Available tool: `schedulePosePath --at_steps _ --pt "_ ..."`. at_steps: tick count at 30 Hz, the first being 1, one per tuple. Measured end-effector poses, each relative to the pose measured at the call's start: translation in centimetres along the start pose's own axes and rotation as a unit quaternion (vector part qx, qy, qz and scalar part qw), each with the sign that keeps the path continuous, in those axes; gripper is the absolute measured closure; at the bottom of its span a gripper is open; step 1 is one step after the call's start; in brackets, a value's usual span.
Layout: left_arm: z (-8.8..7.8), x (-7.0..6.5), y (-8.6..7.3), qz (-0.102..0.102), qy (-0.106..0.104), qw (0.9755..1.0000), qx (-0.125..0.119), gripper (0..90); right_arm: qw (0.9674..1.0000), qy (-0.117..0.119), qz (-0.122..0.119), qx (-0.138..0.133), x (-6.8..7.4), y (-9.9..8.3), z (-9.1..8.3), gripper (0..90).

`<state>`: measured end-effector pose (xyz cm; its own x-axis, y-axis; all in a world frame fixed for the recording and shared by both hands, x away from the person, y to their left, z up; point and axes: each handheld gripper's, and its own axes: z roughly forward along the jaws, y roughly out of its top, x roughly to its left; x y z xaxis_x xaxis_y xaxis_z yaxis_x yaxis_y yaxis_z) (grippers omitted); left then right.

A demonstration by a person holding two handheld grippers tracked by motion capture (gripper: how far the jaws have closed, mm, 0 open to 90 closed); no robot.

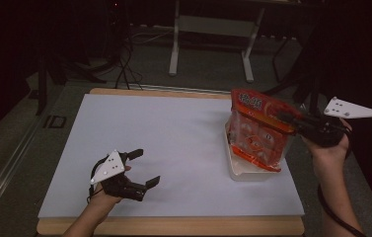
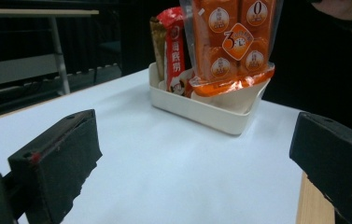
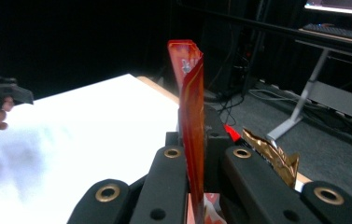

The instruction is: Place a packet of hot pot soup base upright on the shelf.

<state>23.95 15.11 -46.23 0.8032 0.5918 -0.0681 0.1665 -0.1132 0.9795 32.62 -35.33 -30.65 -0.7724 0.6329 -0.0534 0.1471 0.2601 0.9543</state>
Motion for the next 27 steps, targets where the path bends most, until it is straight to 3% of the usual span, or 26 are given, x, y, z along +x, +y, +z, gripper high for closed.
schedulePosePath --at_steps 10,16,27 --pt "-0.3 0.5 -0.9 -0.013 0.010 0.9999 0.000 2.3 0.9997 0.009 0.024 0.003 -0.3 -2.2 0.8 90.0" --pt "-0.3 0.6 -1.3 -0.017 0.010 0.9998 0.004 2.3 0.9990 0.012 0.043 -0.004 -0.7 -3.3 0.2 90.0" --pt "-0.2 0.6 -1.7 -0.019 0.010 0.9997 0.008 2.3 0.9977 0.017 0.063 0.019 -0.9 -5.9 0.9 90.0"
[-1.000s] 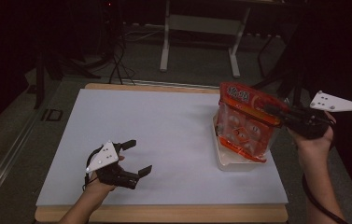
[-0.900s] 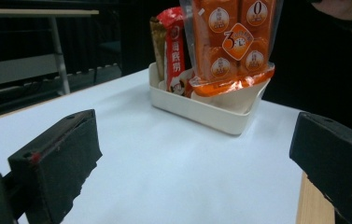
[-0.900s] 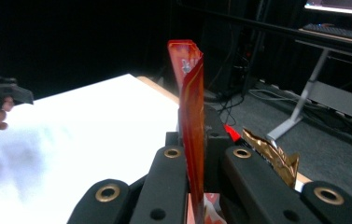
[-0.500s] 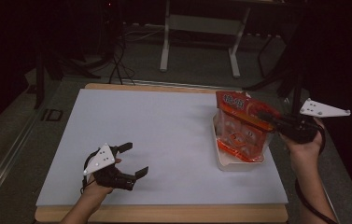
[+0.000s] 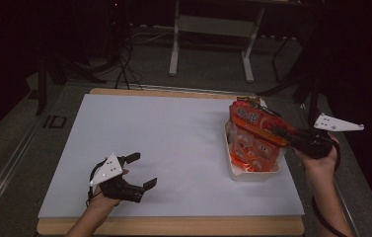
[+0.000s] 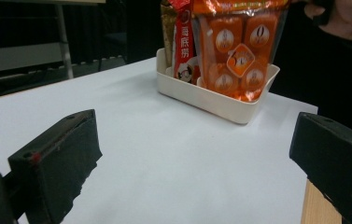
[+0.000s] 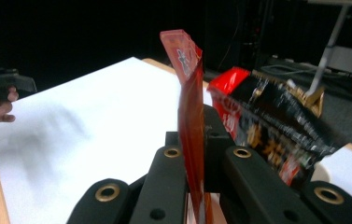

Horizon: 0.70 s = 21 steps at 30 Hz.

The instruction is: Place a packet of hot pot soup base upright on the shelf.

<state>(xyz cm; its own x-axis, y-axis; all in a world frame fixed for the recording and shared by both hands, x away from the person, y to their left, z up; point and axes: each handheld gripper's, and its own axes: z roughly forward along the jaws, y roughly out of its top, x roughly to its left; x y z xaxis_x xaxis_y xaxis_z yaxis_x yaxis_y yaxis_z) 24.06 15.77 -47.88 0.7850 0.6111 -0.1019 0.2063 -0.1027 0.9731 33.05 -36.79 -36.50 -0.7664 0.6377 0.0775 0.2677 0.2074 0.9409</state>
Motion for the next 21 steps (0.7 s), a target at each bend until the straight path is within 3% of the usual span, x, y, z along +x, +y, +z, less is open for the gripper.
schedulePosePath --at_steps 10,15,21 --pt "0.1 -0.1 -0.1 0.003 0.001 1.0000 0.003 2.3 0.9993 -0.019 0.028 -0.016 -1.0 -1.1 -0.9 87.4" --pt "0.0 0.0 -0.3 -0.003 0.003 1.0000 0.002 2.3 0.9992 -0.019 0.030 -0.015 -1.1 -1.7 -1.3 89.5" --pt "0.1 0.1 -0.3 -0.001 0.004 1.0000 0.002 2.3 0.9984 -0.037 0.040 -0.014 -1.9 -2.6 -2.1 89.1"
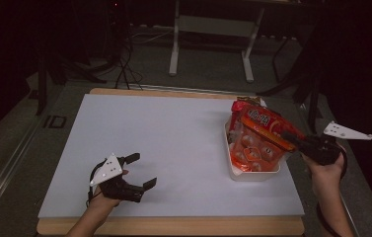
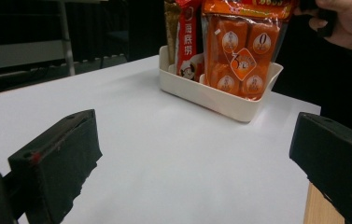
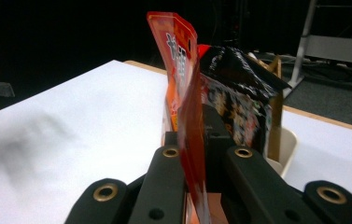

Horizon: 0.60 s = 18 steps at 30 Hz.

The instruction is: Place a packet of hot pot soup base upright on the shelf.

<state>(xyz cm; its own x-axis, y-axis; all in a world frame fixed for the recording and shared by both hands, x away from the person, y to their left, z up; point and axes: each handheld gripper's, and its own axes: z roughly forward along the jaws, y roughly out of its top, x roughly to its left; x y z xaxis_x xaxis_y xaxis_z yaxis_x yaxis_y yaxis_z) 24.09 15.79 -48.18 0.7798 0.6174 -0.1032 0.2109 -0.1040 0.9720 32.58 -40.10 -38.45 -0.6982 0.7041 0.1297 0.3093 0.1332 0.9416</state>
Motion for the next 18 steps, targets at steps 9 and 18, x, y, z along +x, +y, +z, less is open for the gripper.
schedulePosePath --at_steps 9,18 --pt "0.2 -0.1 0.0 0.000 -0.003 1.0000 0.001 2.3 0.9997 0.003 0.001 -0.022 0.7 1.2 -0.3 69.5" --pt "0.1 -0.2 -0.1 0.003 -0.003 1.0000 0.002 2.3 0.9988 0.007 -0.020 -0.044 3.5 3.9 -0.5 57.6"
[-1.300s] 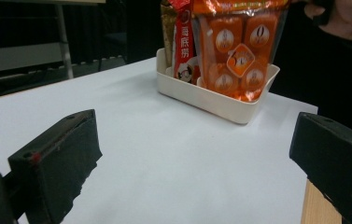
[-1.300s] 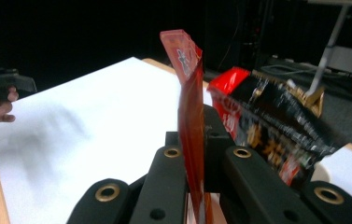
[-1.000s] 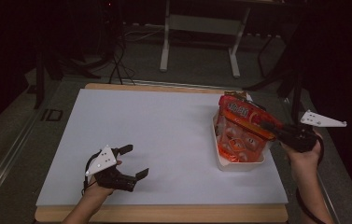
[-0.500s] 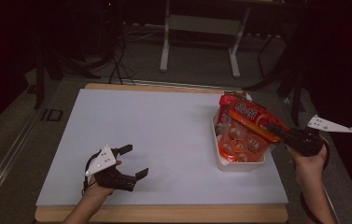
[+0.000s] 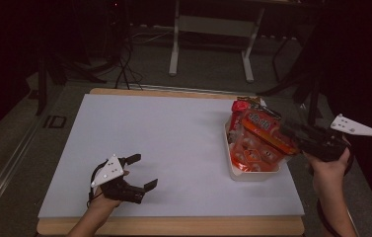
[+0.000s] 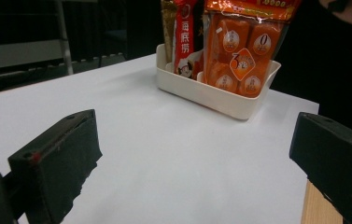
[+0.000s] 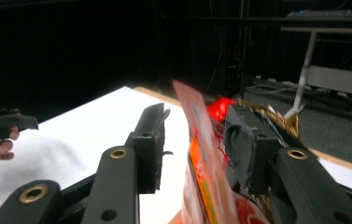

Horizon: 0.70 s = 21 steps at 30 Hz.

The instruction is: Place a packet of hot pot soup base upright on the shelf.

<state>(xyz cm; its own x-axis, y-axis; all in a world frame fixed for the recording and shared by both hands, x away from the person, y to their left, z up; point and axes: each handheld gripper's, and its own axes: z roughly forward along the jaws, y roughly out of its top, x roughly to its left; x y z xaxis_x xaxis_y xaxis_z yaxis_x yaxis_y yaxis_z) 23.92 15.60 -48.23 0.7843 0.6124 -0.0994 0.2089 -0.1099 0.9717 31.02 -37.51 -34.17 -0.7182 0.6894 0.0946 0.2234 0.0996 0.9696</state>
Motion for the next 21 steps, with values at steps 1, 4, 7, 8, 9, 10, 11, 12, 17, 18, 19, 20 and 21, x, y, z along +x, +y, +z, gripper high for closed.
schedulePosePath --at_steps 1,4,7,8,9,10,11,12,17,18,19,20,21 --pt "0.0 0.0 0.0 0.000 0.000 1.0000 0.000 2.3 1.0000 -0.001 -0.002 -0.003 0.3 0.3 0.0 56.3" --pt "-0.1 0.0 0.0 0.002 0.001 1.0000 0.000 2.3 0.9998 0.011 -0.010 -0.013 1.4 1.2 0.1 53.8" --pt "-0.2 -0.1 0.1 0.003 0.001 1.0000 0.000 2.3 0.9996 0.010 -0.024 -0.013 2.6 1.7 0.5 48.9" --pt "-0.2 -0.1 0.1 0.004 0.002 1.0000 0.000 2.3 0.9995 0.016 -0.024 -0.013 2.9 1.8 0.6 48.5" --pt "-0.2 -0.1 0.1 0.004 0.002 1.0000 0.000 2.3 0.9993 0.023 -0.027 -0.013 3.2 1.8 0.8 47.5" --pt "-0.3 -0.1 0.1 0.004 0.003 1.0000 -0.001 2.3 0.9991 0.028 -0.029 -0.013 3.5 1.8 1.0 46.4" --pt "-0.3 -0.1 0.1 0.004 0.003 1.0000 -0.001 2.3 0.9989 0.034 -0.029 -0.013 3.8 1.7 1.3 46.1" --pt "-0.3 -0.1 0.1 0.004 0.002 1.0000 -0.001 2.3 0.9987 0.041 -0.029 -0.011 4.1 1.7 1.5 45.6" --pt "-0.2 -0.1 0.0 0.008 0.003 1.0000 0.001 2.3 0.9975 0.066 -0.025 -0.002 5.2 1.0 2.9 38.0" --pt "-0.2 -0.2 0.0 0.009 0.003 1.0000 0.004 2.3 0.9972 0.071 -0.025 0.002 5.7 0.6 3.6 34.3" --pt "-0.2 -0.2 0.0 0.009 0.003 1.0000 0.004 2.3 0.9968 0.077 -0.021 0.005 5.9 0.4 4.0 31.2" --pt "-0.2 -0.2 0.0 0.008 0.003 1.0000 0.004 2.3 0.9964 0.082 -0.019 0.007 6.1 0.1 4.3 28.5" --pt "-0.2 -0.2 -0.1 0.008 0.002 1.0000 0.003 2.3 0.9962 0.085 -0.016 0.009 6.3 -0.1 4.6 26.2"
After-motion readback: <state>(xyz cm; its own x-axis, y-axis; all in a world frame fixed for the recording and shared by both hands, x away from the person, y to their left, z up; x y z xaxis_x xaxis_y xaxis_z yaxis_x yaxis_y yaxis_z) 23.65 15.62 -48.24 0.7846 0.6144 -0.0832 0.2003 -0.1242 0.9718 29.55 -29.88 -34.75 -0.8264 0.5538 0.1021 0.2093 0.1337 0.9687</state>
